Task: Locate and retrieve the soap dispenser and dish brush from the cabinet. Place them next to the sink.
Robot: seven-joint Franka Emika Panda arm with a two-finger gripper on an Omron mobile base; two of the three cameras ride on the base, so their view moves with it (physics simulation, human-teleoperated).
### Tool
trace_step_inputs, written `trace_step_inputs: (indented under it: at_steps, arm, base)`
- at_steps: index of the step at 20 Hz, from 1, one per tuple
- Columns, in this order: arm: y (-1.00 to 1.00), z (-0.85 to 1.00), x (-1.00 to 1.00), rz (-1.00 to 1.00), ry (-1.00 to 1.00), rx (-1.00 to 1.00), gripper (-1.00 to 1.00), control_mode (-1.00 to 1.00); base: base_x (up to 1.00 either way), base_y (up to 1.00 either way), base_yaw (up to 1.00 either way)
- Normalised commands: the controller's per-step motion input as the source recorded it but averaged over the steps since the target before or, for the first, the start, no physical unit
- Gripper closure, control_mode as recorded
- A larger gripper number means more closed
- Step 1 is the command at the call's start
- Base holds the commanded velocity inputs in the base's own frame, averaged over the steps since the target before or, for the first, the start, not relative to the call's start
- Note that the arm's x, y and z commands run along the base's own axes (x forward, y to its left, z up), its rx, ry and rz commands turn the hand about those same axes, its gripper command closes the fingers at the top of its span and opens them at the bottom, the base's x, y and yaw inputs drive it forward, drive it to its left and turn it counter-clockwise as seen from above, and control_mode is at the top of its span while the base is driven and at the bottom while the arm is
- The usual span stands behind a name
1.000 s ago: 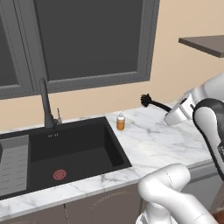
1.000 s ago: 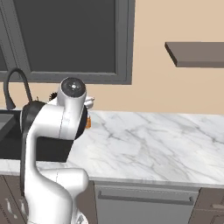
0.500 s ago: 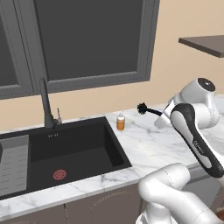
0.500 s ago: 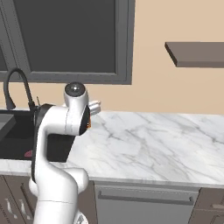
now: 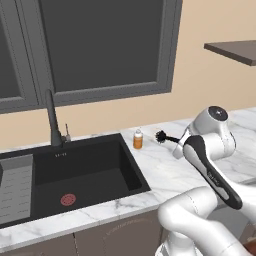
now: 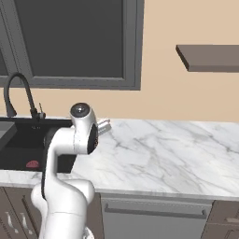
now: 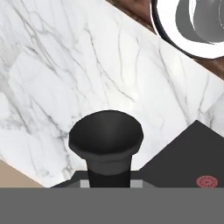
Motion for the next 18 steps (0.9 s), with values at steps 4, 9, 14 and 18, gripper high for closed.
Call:
trace_step_inputs:
  at_steps: [4,9,14,18]
  arm:
    - [-0.30,-0.23,0.07,0.16,0.00,-0.01,1.00,-1.00]
    - [-0.09,-0.29,-0.02,0.23,0.03,-0.05,1.00,-1.00]
    - [-0.03,-0.19,-0.03,0.18,0.02,-0.07,1.00,-1.00]
    - [0.03,-0.12,0.06,0.19,0.01,-0.11,1.00,-1.00]
  base:
    - [0.00,0.00,0.00]
    - [0.00,0.00,0.00]
    - [0.00,0.00,0.00]
    - [0.00,0.00,0.00]
